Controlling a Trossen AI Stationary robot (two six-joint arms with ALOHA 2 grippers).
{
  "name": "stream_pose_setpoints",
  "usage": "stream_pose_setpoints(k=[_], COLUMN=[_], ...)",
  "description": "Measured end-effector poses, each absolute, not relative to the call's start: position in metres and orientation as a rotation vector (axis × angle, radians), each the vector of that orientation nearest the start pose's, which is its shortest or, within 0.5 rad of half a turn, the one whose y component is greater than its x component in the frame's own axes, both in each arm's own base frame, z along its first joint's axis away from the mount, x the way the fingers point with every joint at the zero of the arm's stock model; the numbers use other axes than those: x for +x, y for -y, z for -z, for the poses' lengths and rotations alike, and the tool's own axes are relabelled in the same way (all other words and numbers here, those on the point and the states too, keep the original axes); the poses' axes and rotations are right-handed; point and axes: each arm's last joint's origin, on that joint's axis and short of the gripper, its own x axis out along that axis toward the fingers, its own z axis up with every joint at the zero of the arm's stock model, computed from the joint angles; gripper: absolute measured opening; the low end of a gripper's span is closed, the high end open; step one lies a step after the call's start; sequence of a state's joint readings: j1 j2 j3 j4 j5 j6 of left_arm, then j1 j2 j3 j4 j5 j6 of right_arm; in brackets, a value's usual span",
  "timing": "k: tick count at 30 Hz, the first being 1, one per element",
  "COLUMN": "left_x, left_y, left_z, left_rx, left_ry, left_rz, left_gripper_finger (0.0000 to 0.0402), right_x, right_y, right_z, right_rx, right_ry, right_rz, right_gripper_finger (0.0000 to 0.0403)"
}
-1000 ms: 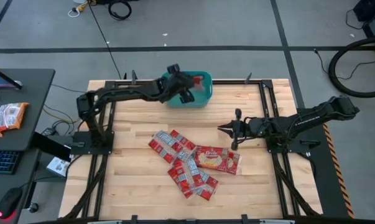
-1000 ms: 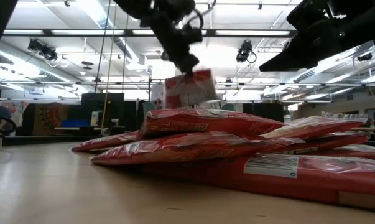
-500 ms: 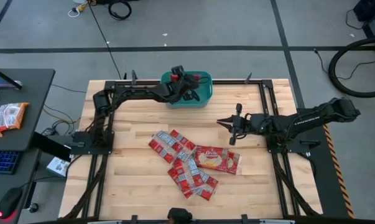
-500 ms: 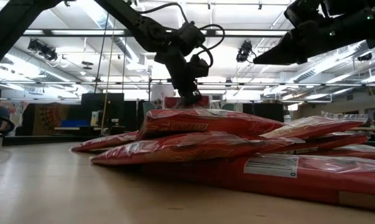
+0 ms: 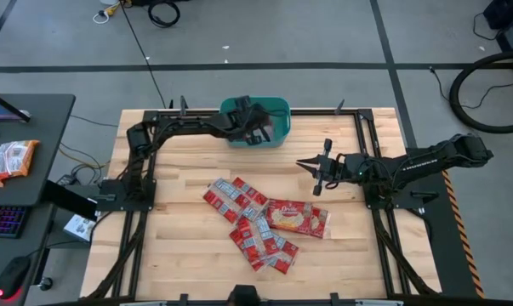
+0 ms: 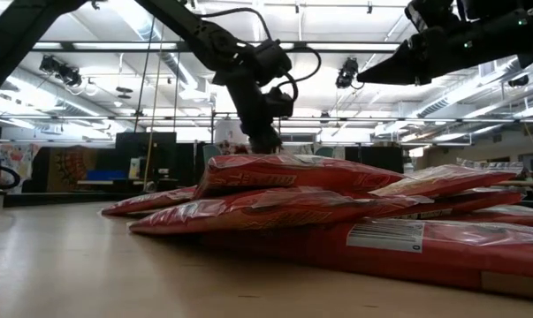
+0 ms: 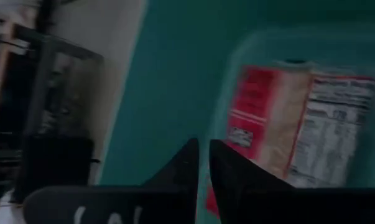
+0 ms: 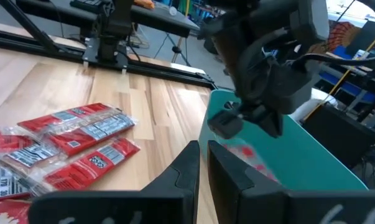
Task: Sort popcorn bags into baskets
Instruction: Put the popcorn bag into the green bin
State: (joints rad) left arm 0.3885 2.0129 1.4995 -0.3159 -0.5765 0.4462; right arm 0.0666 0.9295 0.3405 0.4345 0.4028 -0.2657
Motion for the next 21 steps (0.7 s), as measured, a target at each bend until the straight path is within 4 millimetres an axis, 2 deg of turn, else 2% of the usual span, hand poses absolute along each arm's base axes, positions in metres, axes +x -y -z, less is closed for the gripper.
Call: stream_pose_setpoints(k=[4,8,15,18,21], left_x=[0.399,0.403,0.401,0.4,0.399], left_y=[-0.176,-0.172,-0.151,-0.136,-0.116], left_z=[-0.21,-0.229,-0.265,-0.271,-0.269], left_rx=[0.427,0.385,0.097,0.04,0.04], left_ry=[-1.09,-1.096,-1.14,-1.164,-1.226], left_rz=[-0.652,-0.613,-0.238,-0.065,0.034], left_gripper_finger=[0.0046,0.0047,0.0047,0.0047,0.0047], right_x=[0.193,0.193,0.192,0.192,0.192], right_y=[-0.001,-0.001,-0.001,-0.001,-0.001], right_z=[-0.215,-0.215,-0.213,-0.212,-0.212], right_rx=[-0.297,-0.294,-0.295,-0.302,-0.31], right_ry=[-0.188,-0.188,-0.204,-0.214,-0.221], right_rz=[0.315,0.315,0.313,0.312,0.312], right_gripper_finger=[0.0036,0.0036,0.0036,0.0036,0.0036])
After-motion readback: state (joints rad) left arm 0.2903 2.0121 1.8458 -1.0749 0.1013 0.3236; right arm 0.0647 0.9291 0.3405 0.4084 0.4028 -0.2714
